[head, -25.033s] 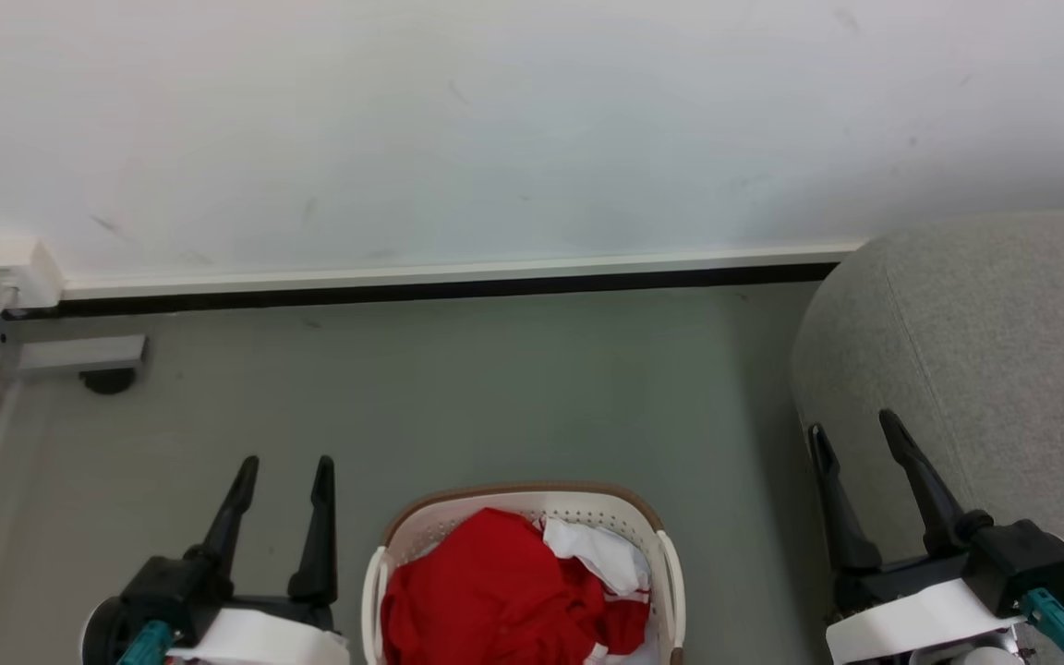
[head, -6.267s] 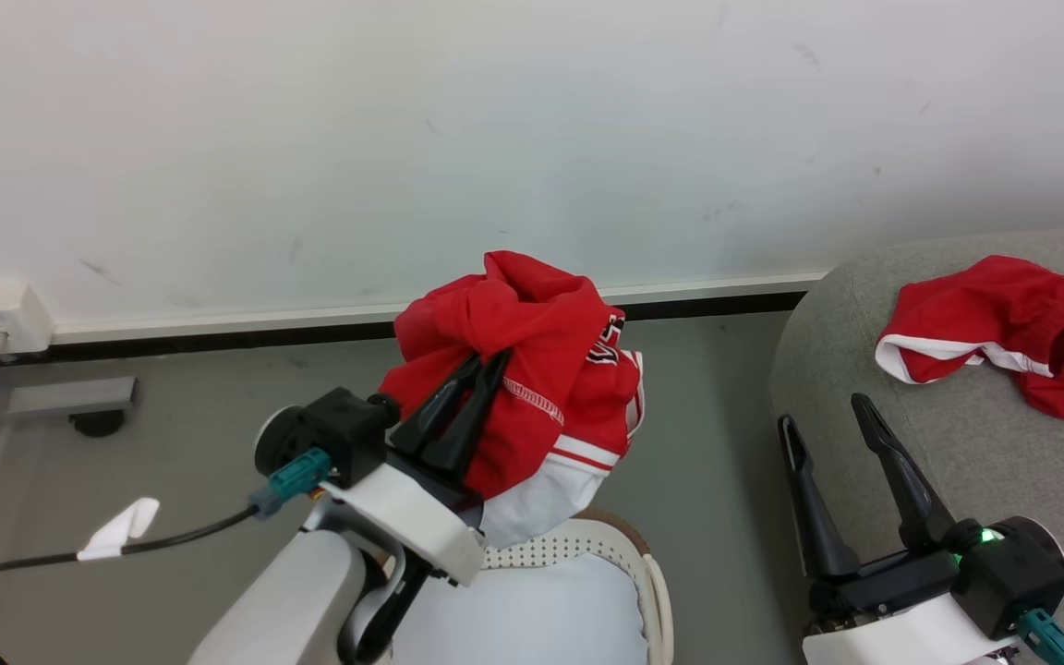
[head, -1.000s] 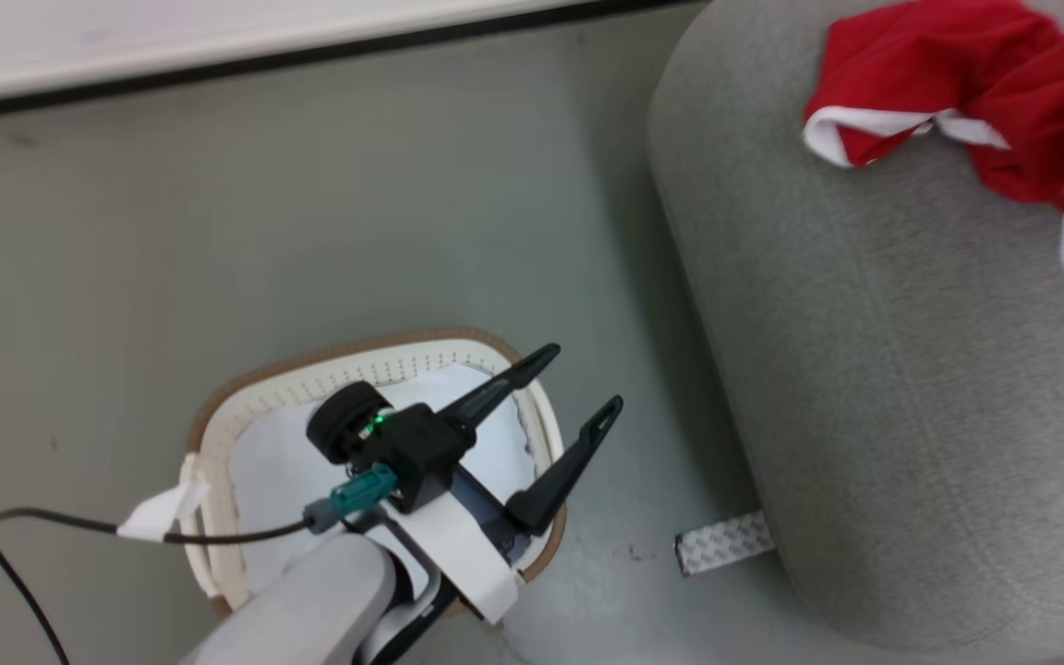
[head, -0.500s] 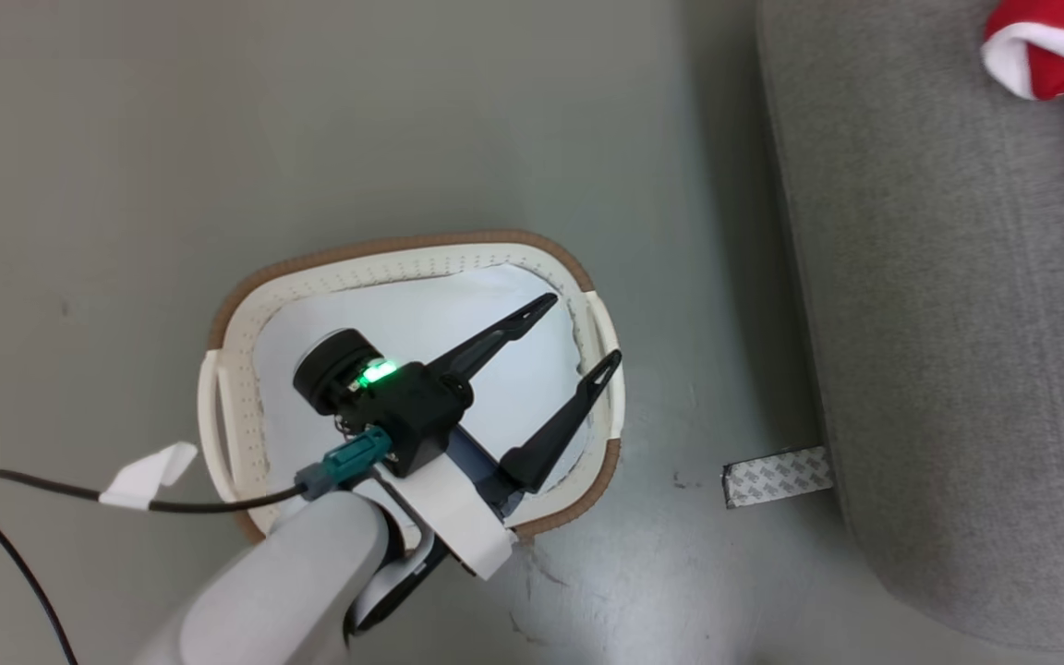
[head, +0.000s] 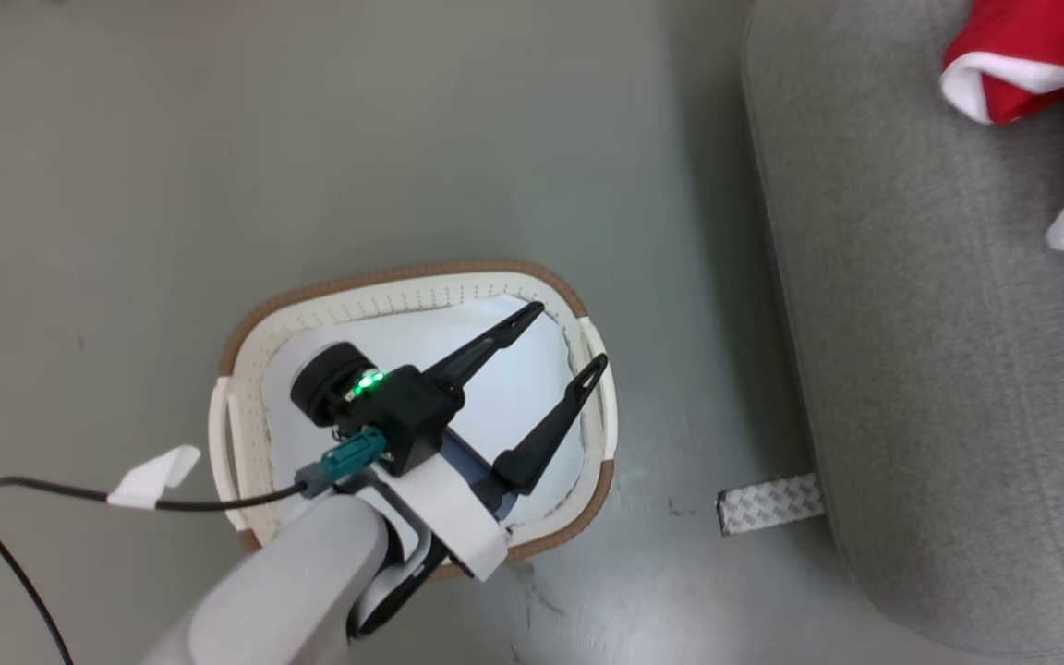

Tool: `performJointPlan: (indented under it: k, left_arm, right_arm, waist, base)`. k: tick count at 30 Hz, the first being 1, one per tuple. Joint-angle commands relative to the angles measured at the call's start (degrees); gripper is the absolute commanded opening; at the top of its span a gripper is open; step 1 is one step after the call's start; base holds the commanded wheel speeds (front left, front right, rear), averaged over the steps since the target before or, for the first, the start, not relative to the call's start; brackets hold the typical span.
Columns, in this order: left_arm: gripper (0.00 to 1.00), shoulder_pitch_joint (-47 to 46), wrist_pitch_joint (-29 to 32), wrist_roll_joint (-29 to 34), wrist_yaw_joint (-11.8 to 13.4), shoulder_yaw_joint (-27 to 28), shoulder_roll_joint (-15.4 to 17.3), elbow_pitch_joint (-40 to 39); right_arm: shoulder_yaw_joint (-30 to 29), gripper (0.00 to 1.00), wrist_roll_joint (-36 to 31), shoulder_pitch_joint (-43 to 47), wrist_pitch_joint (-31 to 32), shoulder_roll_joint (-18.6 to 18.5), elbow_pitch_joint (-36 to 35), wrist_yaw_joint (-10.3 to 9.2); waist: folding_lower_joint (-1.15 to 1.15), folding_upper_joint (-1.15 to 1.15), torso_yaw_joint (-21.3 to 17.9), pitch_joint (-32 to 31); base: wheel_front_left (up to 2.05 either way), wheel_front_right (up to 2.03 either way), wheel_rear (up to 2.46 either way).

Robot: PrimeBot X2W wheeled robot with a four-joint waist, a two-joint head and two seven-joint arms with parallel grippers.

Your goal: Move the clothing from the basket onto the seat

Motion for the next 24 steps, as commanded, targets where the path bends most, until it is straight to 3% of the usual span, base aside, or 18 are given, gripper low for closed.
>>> performJointPlan:
  k: [1,9,15,21,24]
  left_arm:
    - [1.0,1.06,-0.71,-0.81,0.01,0.02,-0.05,0.55]
    - [1.0,4.97,-1.47,-2.54,0.93,0.65,-1.5,2.93]
    - [1.0,8.2,-1.89,-3.96,1.69,1.7,-2.86,3.76]
    - [1.0,11.07,-1.91,-4.36,3.44,4.99,-3.1,3.35]
    - [1.0,12.67,-1.93,-4.36,4.37,7.56,-2.78,2.67]
  right_arm:
    - [0.57,1.0,0.26,1.5,0.34,-0.2,-0.35,-0.13]
    - [5.72,1.0,1.87,6.32,6.83,-1.65,-3.9,-0.13]
    - [8.24,1.0,4.99,11.23,10.43,-4.54,-11.37,-0.13]
    - [9.48,1.0,7.51,15.85,6.56,-6.66,-24.06,-0.13]
    - [8.64,1.0,7.74,17.2,-0.25,-6.63,-31.22,-0.14]
  waist:
    - [0.0,0.0,-0.57,-2.5]
    - [0.0,0.0,-1.73,-12.57]
    - [0.0,0.0,-1.45,-19.63]
    - [0.0,0.0,0.11,-25.66]
    - [0.0,0.0,1.31,-28.15]
  base:
    - [0.0,0.0,0.0]
    - [0.0,0.0,0.0]
    - [0.0,0.0,0.0]
    - [0.0,0.0,0.0]
    - [0.0,0.0,0.0]
